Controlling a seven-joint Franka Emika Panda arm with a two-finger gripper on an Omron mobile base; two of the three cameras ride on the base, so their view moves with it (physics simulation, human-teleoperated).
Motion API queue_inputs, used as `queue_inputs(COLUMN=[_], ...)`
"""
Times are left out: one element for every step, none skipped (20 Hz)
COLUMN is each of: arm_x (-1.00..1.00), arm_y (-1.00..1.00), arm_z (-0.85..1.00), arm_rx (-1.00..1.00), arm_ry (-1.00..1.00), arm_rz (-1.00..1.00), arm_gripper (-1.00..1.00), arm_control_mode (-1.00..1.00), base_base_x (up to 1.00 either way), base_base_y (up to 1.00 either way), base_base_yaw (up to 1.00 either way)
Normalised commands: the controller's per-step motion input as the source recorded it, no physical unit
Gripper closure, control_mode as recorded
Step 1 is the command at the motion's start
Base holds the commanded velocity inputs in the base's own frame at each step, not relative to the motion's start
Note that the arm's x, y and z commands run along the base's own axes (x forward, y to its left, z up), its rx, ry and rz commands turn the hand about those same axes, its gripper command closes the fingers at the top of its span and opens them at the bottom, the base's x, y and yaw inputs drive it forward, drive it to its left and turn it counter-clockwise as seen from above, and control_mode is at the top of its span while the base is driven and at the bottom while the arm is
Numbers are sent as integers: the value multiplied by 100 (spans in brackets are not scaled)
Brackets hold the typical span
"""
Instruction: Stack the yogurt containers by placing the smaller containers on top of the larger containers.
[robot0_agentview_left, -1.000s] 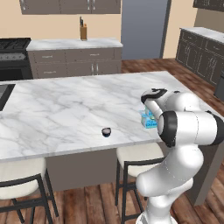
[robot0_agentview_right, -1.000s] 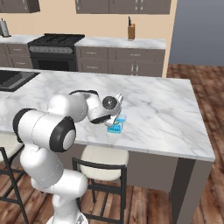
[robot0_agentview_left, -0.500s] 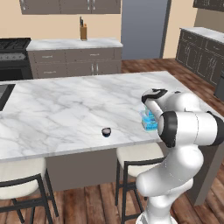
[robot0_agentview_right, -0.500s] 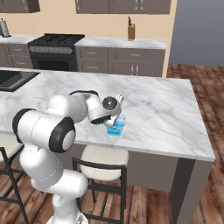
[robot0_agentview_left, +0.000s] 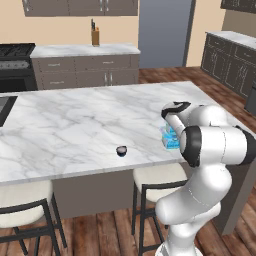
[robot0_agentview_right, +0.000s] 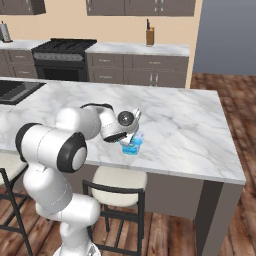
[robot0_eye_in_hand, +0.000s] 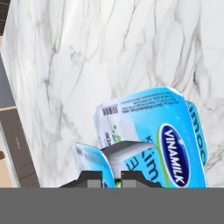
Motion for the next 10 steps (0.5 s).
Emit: queue_inputs(arm_x=[0, 0, 0, 0, 0, 0, 0, 0, 0, 0], arm_y=[0, 0, 0, 0, 0, 0, 0, 0, 0, 0], arm_z=[-19, -20, -21, -21, -21, -21, -19, -18, -15, -12], arm_rx=[0, 0, 0, 0, 0, 0, 0, 0, 0, 0], arm_ry=[0, 0, 0, 0, 0, 0, 0, 0, 0, 0], arm_rz=[0, 0, 0, 0, 0, 0, 0, 0, 0, 0], arm_gripper=[100, 100, 100, 100, 100, 100, 100, 100, 100, -100], arm_control_mode=[-100, -100, -100, -100, -100, -100, -100, -100, -100, -100], base_base_x=[0, 0, 0, 0, 0, 0, 0, 0, 0, 0], base_base_y=[0, 0, 0, 0, 0, 0, 0, 0, 0, 0], base_base_yaw=[0, 0, 0, 0, 0, 0, 0, 0, 0, 0])
